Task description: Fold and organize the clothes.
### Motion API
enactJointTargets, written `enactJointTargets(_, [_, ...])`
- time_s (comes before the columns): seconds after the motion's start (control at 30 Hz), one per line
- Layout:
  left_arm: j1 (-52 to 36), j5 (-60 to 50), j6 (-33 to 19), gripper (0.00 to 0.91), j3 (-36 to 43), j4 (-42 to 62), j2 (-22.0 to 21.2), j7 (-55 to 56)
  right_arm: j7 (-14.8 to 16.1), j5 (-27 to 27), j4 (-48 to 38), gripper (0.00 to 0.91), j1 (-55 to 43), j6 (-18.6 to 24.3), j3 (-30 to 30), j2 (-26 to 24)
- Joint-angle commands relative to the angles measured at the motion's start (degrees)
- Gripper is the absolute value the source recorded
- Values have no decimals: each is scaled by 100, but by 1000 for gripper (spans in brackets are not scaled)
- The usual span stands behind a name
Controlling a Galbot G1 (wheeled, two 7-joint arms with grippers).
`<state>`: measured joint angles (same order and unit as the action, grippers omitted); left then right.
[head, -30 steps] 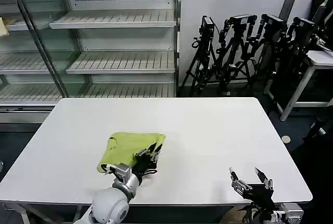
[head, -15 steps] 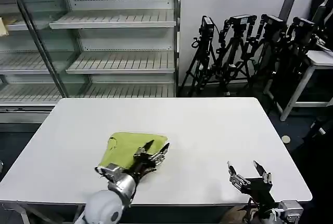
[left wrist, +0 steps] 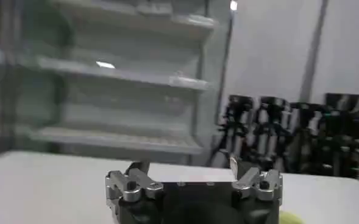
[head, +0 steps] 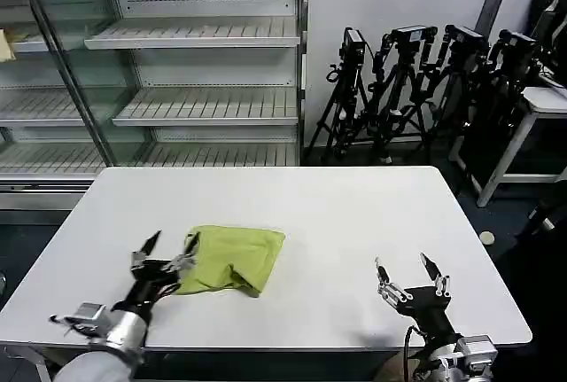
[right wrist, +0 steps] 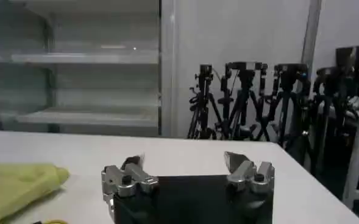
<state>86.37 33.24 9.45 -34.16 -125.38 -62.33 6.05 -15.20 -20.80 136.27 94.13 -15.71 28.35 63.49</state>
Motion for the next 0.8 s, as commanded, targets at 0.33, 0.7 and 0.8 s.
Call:
enactJointTargets(0.33, [910, -529, -262, 907, -1158, -505, -71, 55, -122, 459, -453, 907, -690, -8, -914, 64])
enactJointTargets(0.7, [892, -718, -285, 907, -983, -503, -166, 59, -524, 397, -1364, 907, -2305, -679, -2843, 513])
enactJointTargets(0.8, [881, -726, -284, 907, -954, -511, -197, 69, -817, -323, -1445, 907, -2624, -980, -3315, 780])
